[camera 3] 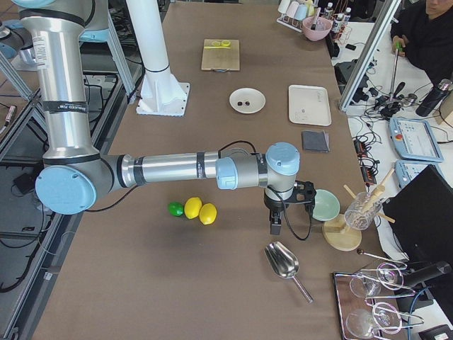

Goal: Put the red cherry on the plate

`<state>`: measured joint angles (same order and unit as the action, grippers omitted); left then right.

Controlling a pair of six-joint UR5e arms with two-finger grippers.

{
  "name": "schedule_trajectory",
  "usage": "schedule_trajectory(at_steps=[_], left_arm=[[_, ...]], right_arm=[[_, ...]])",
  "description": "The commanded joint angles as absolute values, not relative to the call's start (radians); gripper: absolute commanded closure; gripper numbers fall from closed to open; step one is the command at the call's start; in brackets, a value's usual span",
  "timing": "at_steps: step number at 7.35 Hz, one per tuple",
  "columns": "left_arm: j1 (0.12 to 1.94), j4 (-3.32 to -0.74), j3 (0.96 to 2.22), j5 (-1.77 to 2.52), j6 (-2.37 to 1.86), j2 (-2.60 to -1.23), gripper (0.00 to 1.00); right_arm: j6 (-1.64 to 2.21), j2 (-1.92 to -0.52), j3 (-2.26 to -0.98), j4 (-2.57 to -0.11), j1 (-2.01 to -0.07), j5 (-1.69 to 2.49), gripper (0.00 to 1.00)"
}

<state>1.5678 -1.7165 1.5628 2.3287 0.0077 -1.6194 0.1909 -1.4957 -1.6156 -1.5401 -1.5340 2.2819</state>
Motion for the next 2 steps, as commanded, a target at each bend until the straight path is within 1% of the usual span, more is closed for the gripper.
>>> schedule_trajectory(at_steps=[1, 2], left_arm=[[1.568, -1.717, 1.56, 2.329, 0.008, -1.62, 0.02], [1.568, -1.717, 1.562, 2.329, 0.008, -1.618, 0.02]], right_arm=[[0.189, -1.497, -1.615, -1.54, -1.534, 2.296, 0.0], [0.189, -1.5, -1.615, -1.54, -1.534, 2.299, 0.0]])
